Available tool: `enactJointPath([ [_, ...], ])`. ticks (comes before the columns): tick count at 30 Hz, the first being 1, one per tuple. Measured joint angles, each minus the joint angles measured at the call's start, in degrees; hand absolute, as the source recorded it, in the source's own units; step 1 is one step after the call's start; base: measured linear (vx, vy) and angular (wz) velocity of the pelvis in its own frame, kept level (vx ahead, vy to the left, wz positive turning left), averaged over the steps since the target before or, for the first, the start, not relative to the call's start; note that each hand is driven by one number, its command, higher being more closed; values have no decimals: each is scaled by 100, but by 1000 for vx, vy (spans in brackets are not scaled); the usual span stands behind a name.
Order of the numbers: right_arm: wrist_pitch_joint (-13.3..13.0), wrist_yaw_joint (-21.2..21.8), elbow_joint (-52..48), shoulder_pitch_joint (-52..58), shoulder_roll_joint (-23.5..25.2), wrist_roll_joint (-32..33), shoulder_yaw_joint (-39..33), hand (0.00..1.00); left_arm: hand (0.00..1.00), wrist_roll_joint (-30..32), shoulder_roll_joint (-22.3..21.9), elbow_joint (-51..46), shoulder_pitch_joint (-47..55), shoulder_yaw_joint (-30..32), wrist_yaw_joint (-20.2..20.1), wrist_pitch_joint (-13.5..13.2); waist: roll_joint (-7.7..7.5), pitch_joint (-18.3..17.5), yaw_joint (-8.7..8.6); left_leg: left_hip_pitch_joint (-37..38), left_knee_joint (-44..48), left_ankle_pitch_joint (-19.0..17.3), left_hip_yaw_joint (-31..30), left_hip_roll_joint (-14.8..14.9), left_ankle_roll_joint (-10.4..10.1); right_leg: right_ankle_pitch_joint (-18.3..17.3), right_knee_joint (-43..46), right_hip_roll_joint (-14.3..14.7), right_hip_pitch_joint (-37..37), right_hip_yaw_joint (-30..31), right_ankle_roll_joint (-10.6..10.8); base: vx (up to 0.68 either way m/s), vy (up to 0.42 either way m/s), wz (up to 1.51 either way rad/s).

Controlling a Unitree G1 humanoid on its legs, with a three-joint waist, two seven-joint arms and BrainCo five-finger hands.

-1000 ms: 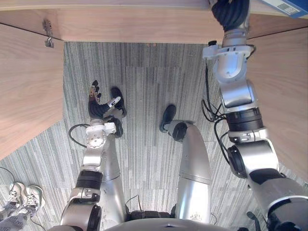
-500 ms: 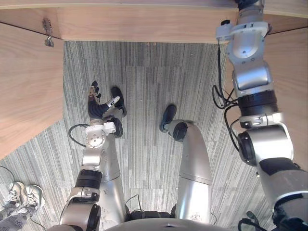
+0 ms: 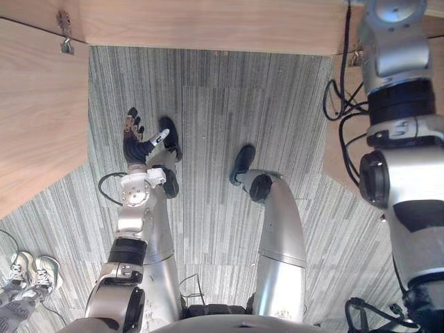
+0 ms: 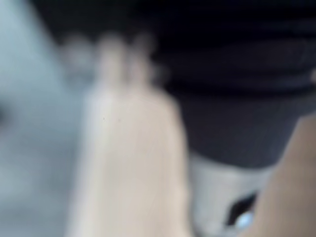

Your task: Walk over to the cabinet, pick up the folder, carry it to the office cabinet, place the folder inside the office cabinet, then close the office cabinet door

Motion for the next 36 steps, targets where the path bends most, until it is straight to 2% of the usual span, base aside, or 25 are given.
enactJointPath([
  [5,167,-34,370,-230,-116,6,0,100,0,-89,-4,-1,-14,-26,22,-19,2,-1,0,37,-183,98,30,-14,-57,70,-55,-45,0,-61,-30,-49,-9,9],
  [13,268,-237,513,-274,-147,17,-229,100,0,-215,-101,-1,-19,90,27,-19,2,-1,-1,87,-266,232,305,110,110,233,-208,-57,8,-37,18,-37,8,-1],
  [16,346,-239,-113,286,9,144,-298,100,0,-213,-116,0,-22,98,31,-17,2,-1,6,117,-49,162,315,222,192,231,-147,4,100,-28,20,-45,-2,-14],
  [19,374,-370,-1414,1399,294,117,-450,100,0,-189,-124,-3,-21,102,34,11,1,-2,-8,241,236,-60,346,329,166,173,3,47,223,69,50,-69,-9,-17],
  [20,370,-445,-2147,1986,460,89,-598,100,0,-133,-135,-4,-17,100,35,40,1,-2,-15,302,378,-172,354,378,146,87,88,61,299,107,81,-87,-26,-15],
  [22,333,-486,-3079,2786,722,-248,-808,100,0,-7,-123,-4,-17,98,31,107,-3,-5,-82,426,546,-306,360,418,126,16,181,65,434,144,91,-103,-31,-11],
  [24,253,-485,-3948,3679,890,-531,-940,100,0,146,-107,-4,-18,67,25,145,-7,-10,-177,646,602,-390,389,421,142,-38,193,62,645,187,50,-68,-24,-3],
  [30,-32,-424,-5395,5511,1631,-1023,-935,100,0,594,-119,0,178,-94,10,303,-37,-96,-205,1403,811,-679,470,590,80,-92,119,196,1413,274,132,-20,-36,-15],
  [32,-280,-288,-5791,6262,1818,-1145,-527,100,0,782,-160,10,520,-211,-9,336,-48,-537,-247,1632,761,-801,484,643,35,-121,-112,256,1694,244,135,27,-18,-20],
  [34,-502,-27,-6045,6752,1928,-1144,-148,100,0,915,-207,57,721,-308,-119,342,-45,-573,-255,2092,688,-894,510,655,17,-135,-308,287,2199,228,173,90,-5,-9],
  [36,-737,390,-6061,7348,2082,-1217,510,100,0,1013,-272,243,1102,-433,-225,349,-63,-871,-247,2603,561,-1012,585,665,4,-136,-602,328,2749,229,248,135,-7,-6],
])
